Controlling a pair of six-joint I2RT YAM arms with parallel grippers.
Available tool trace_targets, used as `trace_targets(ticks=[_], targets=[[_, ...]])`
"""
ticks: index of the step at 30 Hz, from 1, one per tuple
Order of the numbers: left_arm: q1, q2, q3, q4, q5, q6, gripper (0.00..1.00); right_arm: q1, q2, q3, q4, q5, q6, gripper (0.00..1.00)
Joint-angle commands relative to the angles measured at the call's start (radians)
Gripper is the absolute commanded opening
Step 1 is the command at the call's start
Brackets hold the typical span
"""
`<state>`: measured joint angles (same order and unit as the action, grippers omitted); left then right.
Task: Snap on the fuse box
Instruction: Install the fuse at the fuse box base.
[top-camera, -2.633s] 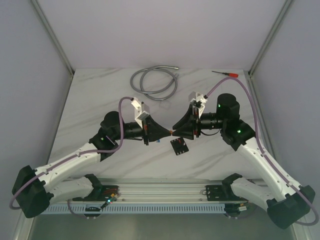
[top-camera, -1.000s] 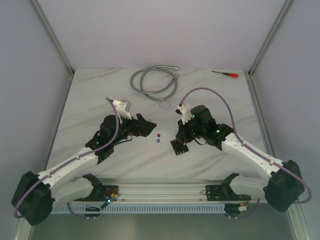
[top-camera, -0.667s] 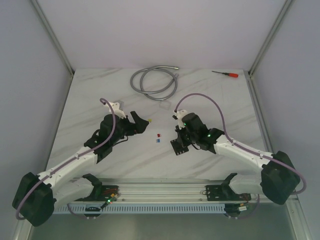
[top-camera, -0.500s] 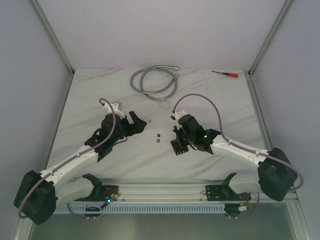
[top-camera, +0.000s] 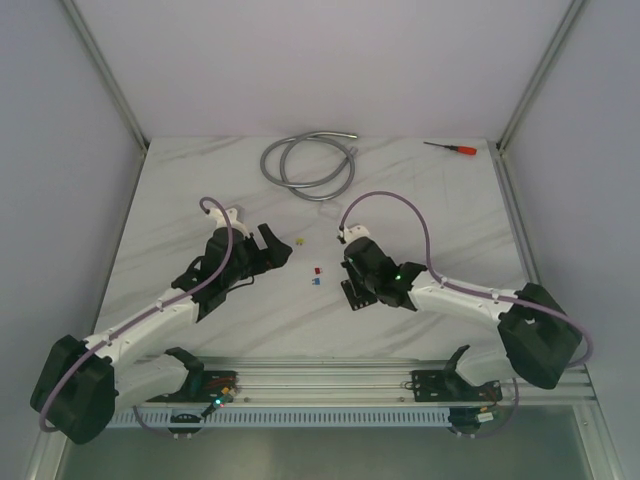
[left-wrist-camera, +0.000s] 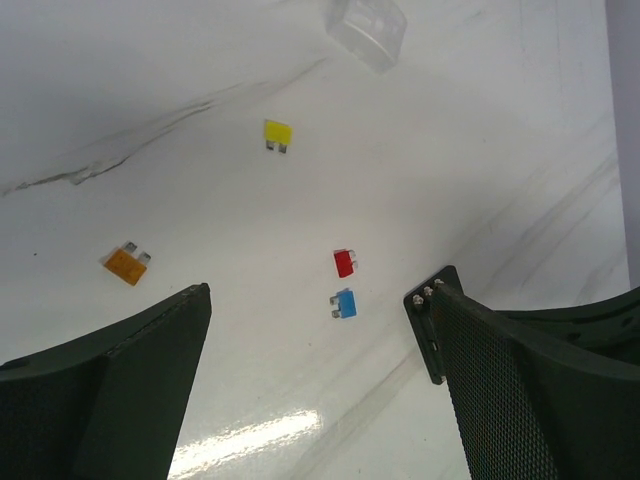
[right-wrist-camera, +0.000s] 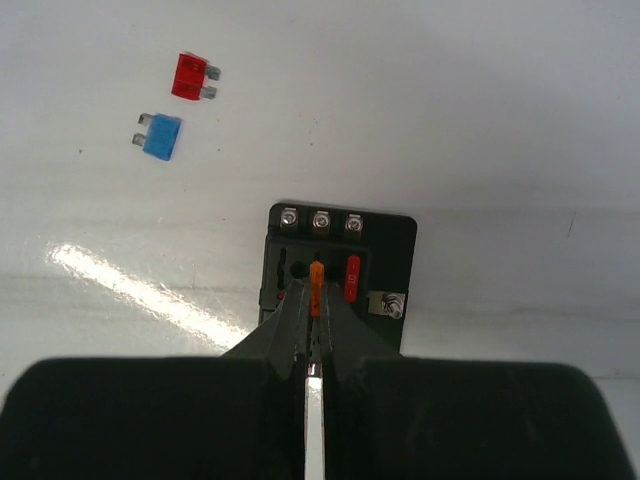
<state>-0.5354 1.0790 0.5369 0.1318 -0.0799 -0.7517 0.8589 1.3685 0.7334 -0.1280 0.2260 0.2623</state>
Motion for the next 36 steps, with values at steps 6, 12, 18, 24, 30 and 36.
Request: trace_targets(ticks=[6,12,18,24,30,36], targets=[[0.011,0.000,-0.002,-0.021,-0.012,-0.011,1.00,0.013,0.041,-0.023,0.058,0.056,0.042,0.00],[0.012,-0.005,-0.002,-0.025,-0.014,-0.012,1.00,0.014,0.049,-0.027,0.071,0.060,0.049,0.00],[0.014,-0.006,-0.002,-0.027,-0.014,-0.014,1.00,0.015,0.055,-0.032,0.070,0.071,0.058,0.00],[0.016,-0.005,-0.002,-0.028,-0.012,-0.015,1.00,0.014,0.076,-0.029,0.070,0.065,0.064,0.00],[0.017,-0.009,-0.002,-0.029,-0.012,-0.016,1.00,0.015,0.091,-0.029,0.062,0.077,0.077,0.00],[0.017,-0.010,-0.002,-0.031,-0.011,-0.017,1.00,0.015,0.087,-0.026,0.060,0.070,0.075,0.03]])
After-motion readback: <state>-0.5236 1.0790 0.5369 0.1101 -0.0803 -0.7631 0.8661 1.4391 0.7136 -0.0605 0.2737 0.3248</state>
